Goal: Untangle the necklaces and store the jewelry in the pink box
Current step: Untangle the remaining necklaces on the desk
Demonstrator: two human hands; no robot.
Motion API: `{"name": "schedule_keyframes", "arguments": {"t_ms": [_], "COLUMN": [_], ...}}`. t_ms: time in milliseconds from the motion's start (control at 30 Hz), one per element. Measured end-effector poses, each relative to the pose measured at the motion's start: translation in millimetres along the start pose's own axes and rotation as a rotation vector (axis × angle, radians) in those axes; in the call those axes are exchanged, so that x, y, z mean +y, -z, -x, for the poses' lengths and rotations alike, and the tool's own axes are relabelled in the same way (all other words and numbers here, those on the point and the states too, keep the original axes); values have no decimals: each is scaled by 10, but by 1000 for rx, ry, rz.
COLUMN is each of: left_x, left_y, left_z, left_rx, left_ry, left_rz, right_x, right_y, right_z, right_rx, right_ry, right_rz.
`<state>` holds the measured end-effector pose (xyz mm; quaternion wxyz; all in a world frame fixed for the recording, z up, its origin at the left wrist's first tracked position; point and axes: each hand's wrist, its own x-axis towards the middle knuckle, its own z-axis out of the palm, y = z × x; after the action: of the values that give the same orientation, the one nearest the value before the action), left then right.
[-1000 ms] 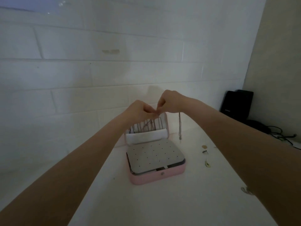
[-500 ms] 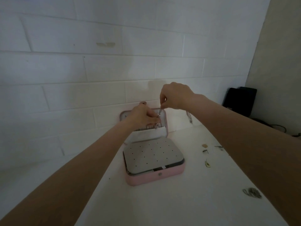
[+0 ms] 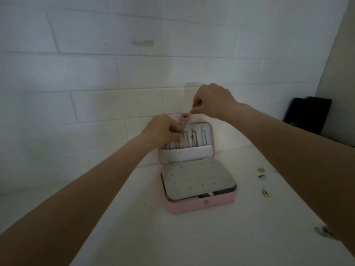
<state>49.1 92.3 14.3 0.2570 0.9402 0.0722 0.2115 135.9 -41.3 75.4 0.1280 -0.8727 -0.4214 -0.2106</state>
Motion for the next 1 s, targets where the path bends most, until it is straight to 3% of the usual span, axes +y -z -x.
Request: {"name": "schedule_keyframes", "arguments": {"t_ms": [133,367,533,633,867,1000], "left_x": [54,108,102,97,125,136], "left_y": [-77,-295,-438,-470,-553,-575], "left_z": [-55,-166,-154,-138,-196,-206], "left_rx": [8,43,-16,28,34,11], "left_ry": [-57,-119,-108,-96,-65,-99], "left_rz": [-88,-171,-136,-61,-7,-91], "right_x": [-12,155,323,403,410,411], "right_y": [1,53,83,157,162,124], "right_z": [-44,-56,-96,-97,-214,-259], "right_rx": [37,-48,-368,-469,-414,-380], "right_ry": [6,-11,-49,-84,-71,-62], "right_rz": [35,87,70,-5,-81,-57]}}
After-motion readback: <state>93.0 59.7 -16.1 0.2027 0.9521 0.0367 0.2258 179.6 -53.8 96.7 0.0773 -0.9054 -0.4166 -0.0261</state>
